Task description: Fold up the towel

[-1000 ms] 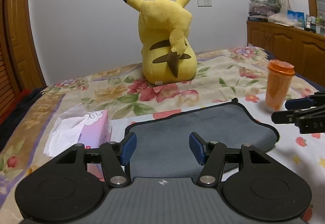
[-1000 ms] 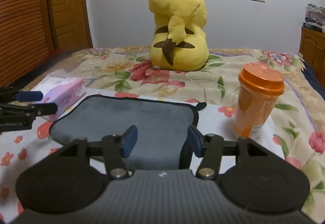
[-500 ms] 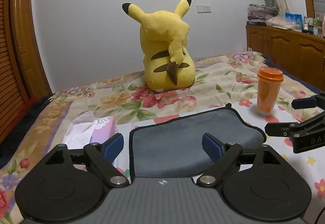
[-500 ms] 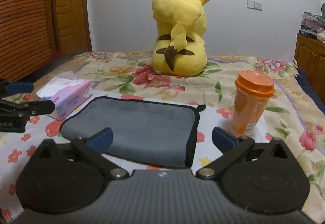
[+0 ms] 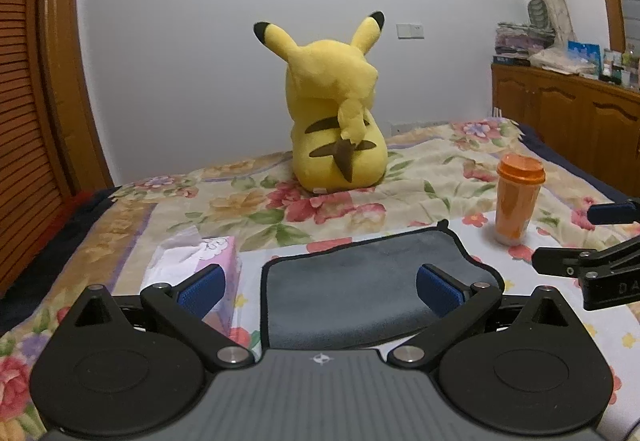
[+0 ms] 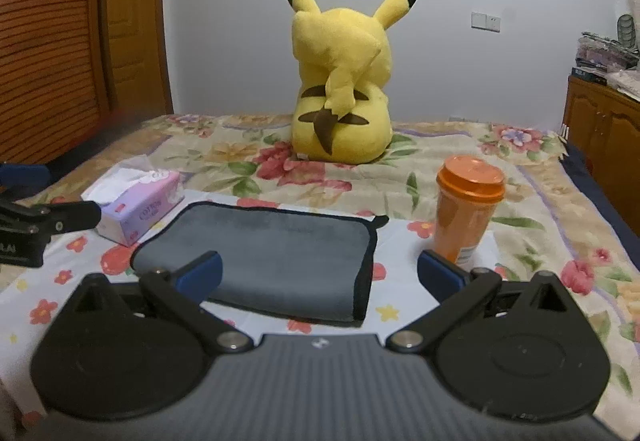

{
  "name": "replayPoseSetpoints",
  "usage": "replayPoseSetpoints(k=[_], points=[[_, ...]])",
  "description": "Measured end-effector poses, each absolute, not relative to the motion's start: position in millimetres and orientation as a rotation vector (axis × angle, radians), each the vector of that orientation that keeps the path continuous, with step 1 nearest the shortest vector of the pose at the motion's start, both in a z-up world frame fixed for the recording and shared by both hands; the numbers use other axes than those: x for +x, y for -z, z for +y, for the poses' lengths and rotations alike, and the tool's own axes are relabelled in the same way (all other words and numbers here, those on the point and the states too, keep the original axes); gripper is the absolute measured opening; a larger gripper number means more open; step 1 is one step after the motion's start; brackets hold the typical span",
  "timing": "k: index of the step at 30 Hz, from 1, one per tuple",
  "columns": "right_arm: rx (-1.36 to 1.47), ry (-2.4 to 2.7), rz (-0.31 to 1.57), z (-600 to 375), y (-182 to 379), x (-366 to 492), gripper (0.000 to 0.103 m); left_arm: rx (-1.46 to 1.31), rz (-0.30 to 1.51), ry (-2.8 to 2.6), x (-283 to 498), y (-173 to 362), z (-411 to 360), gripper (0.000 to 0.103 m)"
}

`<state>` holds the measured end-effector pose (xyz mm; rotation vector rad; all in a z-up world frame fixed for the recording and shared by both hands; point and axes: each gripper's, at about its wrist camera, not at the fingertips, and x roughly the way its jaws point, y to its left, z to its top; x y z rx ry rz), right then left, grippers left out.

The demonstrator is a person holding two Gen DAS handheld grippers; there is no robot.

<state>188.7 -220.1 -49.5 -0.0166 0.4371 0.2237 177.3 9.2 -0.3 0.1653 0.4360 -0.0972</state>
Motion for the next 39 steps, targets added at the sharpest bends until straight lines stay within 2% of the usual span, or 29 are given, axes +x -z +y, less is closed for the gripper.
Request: replayPoseSetpoints(k=[27,39], points=[[-0.006,-0.216,0.355,-226,-7,102,0.103,0.152,0.413,0.107,82,-54,-5,0.103],[0.015,-0.204,0.349,-228,-2,71,0.103,0.153,0.431,0.114,44,-49,-6,0.103]])
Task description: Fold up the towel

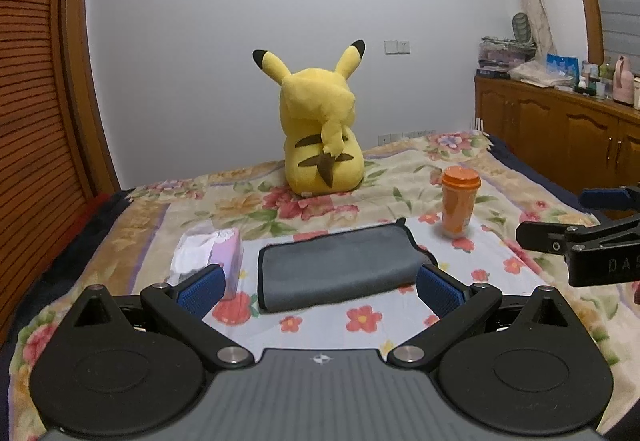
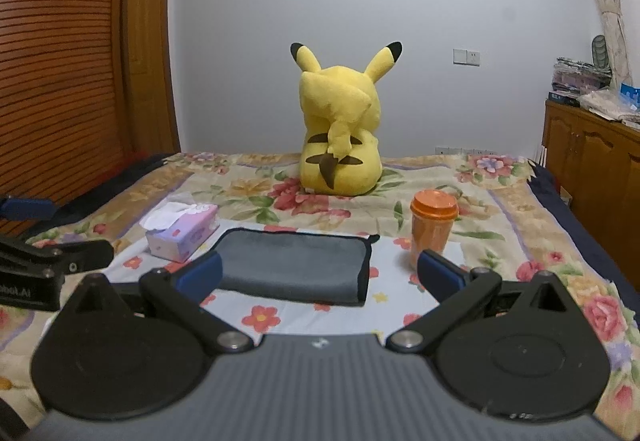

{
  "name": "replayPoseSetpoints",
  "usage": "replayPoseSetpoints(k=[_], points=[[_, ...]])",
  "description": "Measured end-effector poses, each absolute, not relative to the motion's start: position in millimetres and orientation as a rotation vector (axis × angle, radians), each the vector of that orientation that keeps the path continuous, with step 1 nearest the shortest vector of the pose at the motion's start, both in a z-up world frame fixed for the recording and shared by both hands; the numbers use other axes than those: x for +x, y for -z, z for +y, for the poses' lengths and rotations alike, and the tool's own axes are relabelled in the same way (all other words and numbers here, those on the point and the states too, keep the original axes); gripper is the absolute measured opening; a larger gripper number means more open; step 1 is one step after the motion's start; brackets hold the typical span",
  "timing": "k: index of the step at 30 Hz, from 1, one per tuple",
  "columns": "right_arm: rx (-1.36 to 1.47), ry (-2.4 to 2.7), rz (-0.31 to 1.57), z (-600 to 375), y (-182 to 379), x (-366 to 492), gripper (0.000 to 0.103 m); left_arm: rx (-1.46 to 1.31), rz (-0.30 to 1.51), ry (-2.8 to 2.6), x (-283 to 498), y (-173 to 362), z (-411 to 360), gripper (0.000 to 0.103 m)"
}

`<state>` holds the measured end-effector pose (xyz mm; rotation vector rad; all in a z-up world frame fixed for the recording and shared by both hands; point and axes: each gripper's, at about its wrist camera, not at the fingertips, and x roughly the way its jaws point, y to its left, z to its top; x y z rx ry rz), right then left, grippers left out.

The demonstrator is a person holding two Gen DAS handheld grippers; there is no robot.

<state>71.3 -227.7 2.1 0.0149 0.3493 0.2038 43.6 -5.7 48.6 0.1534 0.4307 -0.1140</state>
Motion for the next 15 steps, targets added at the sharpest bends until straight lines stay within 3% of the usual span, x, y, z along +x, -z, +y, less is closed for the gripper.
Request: replayPoseSetpoints(k=[15], points=[[0.016,-0.199,0.391,-229,23,53,0.103,0.114,0.488,0.100,27,-14,-4,0.103]])
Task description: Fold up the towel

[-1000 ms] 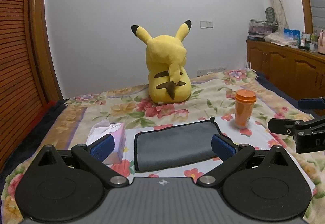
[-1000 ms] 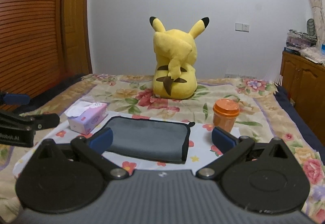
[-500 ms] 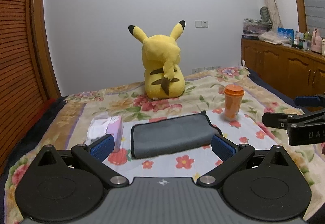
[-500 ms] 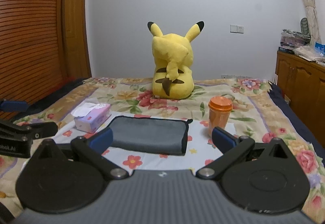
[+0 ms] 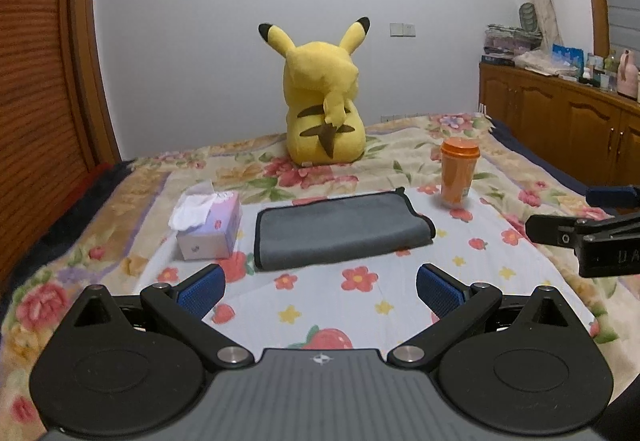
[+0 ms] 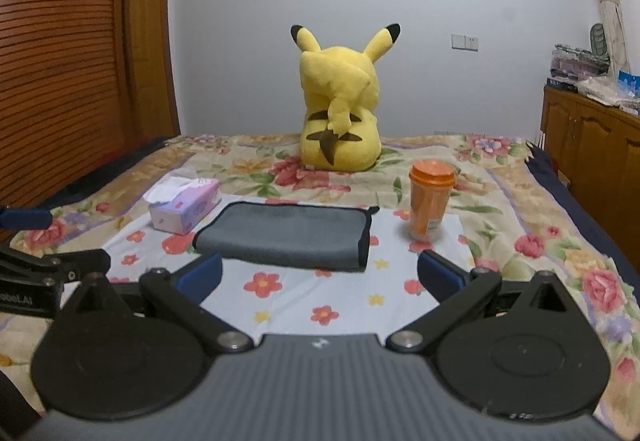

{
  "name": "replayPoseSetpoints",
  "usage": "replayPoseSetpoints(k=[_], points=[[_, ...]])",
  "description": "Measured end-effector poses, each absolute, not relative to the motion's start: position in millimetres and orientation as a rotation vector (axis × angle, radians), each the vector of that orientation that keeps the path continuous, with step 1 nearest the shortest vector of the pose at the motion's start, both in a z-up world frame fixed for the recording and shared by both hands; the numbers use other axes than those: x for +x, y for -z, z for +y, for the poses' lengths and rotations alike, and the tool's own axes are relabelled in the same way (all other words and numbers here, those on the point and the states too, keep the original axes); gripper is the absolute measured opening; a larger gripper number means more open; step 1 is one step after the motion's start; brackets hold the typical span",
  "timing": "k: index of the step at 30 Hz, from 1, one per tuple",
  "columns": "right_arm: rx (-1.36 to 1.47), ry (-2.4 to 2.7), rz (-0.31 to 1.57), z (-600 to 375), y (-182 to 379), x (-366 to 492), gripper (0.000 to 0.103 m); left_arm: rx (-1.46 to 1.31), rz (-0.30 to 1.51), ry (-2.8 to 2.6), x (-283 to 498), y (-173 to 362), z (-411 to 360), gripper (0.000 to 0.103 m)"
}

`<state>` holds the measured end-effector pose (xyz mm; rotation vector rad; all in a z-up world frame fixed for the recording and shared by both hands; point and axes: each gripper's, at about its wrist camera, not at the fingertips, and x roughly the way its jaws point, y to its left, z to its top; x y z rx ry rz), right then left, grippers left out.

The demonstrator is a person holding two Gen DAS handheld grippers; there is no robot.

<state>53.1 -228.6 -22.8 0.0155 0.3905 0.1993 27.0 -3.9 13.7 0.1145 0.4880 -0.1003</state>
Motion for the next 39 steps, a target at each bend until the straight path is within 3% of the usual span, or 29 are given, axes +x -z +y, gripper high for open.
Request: replayPoseSetpoints(k=[19,39], points=[[0.000,-0.175,0.463,-226,64,56,0.103,0.098,0.559,0.090,30,36,-2,0.103],[-0.005,-0.155,0.452,-228,68,56,0.103,0.082,0.490,0.071,23,36,5,0.103]])
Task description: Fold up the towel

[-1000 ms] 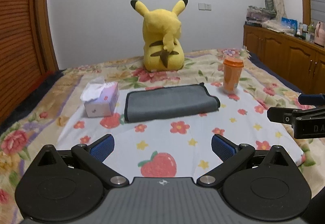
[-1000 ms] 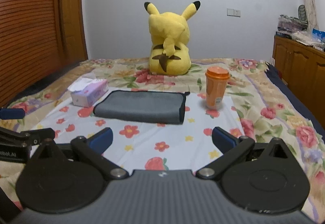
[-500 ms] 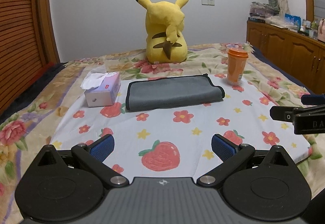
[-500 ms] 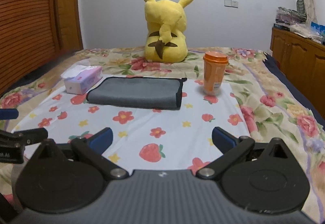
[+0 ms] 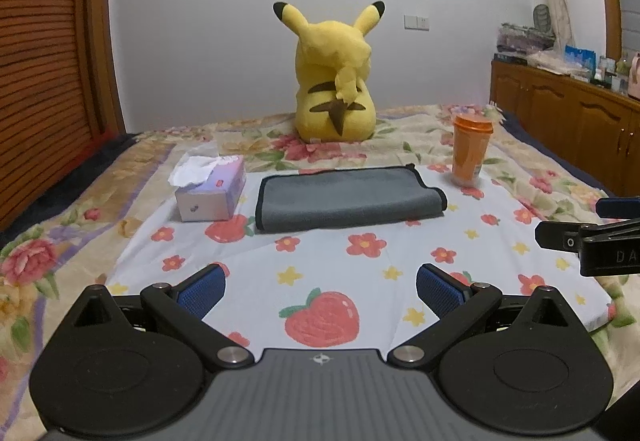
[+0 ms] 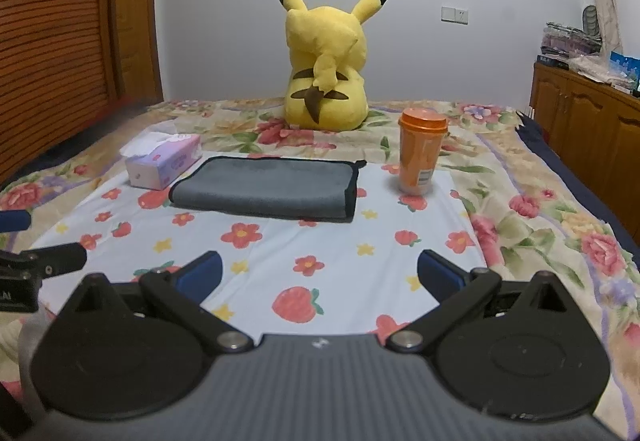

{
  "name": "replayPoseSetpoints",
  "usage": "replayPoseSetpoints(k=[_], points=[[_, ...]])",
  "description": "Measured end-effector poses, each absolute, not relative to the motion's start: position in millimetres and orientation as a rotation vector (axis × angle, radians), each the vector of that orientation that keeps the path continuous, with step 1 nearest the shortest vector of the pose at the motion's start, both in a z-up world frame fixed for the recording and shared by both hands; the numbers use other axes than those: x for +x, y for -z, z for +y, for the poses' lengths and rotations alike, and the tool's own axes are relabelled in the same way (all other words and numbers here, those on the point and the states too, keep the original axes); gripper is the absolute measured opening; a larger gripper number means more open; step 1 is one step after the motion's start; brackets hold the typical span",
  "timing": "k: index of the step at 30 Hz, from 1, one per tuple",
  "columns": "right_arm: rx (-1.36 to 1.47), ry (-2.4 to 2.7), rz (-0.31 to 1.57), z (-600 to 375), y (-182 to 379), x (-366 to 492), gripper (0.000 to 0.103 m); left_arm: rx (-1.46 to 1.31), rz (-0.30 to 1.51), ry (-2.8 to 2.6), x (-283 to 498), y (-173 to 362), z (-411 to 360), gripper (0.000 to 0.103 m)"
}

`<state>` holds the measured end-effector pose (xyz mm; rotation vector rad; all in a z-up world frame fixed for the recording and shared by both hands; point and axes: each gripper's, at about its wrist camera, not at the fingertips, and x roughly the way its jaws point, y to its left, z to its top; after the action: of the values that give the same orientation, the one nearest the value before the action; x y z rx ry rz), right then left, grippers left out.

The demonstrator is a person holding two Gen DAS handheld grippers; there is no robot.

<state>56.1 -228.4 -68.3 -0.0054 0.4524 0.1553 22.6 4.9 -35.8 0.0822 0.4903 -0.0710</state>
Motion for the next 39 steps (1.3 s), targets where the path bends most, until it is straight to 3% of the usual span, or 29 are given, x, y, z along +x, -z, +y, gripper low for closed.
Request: replayPoseSetpoints(k=[39], points=[[0.039,-0.114,0.318,-244,59,40,0.103,0.119,0.303,0.074,4,24,1,0.103]])
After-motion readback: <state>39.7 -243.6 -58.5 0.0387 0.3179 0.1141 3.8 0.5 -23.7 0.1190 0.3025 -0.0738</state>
